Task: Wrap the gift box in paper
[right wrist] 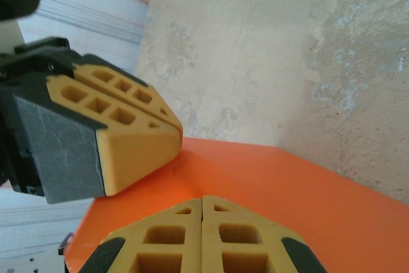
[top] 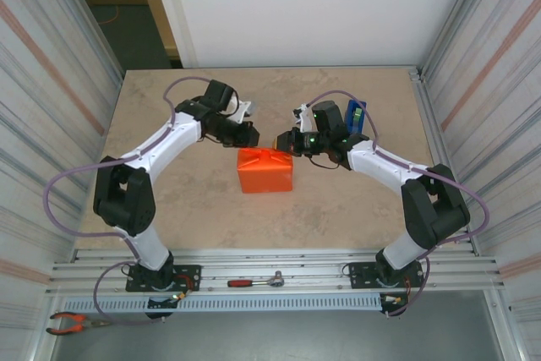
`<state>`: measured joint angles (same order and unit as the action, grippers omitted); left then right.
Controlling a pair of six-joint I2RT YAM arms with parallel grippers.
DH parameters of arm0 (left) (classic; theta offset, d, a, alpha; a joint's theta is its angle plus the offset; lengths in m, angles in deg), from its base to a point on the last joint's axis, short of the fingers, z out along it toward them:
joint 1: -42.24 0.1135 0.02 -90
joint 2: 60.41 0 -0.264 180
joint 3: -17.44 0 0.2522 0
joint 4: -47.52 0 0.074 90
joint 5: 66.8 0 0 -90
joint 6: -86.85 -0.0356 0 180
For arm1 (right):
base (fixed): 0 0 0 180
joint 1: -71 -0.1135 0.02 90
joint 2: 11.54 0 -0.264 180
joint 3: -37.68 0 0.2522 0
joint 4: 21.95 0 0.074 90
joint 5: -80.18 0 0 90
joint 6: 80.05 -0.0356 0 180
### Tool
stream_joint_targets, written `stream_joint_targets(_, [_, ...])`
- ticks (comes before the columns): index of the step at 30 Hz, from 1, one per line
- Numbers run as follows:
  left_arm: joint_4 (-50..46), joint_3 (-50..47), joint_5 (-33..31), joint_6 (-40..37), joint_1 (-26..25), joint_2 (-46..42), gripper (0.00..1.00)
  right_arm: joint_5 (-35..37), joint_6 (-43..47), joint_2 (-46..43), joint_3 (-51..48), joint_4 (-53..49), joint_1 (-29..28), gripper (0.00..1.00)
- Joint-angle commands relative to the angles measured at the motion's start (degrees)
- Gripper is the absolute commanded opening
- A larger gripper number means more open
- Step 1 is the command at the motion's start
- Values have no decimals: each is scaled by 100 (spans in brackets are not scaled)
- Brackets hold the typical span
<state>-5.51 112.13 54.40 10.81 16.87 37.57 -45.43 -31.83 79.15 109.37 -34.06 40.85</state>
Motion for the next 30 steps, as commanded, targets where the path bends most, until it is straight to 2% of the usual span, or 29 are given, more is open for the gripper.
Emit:
stream_joint_targets(1, [-241,-276,202,-229,-73,-410,13,151,-133,346,-432,-1290,-218,0])
stream_joint_targets(8, [-118,-666,163,-253,-170,-688,12,177,-155,363,-450,-1290,-219,0])
stream_joint_targets(18, [48,-784,-240,-92,-179,-1056,12,221,-177,395,-424,-1297,-262,0])
stream_joint_targets(30, [65,-1228,-18,-70,-375,-1275,11,239,-199,405,-418,-1299,-298,0])
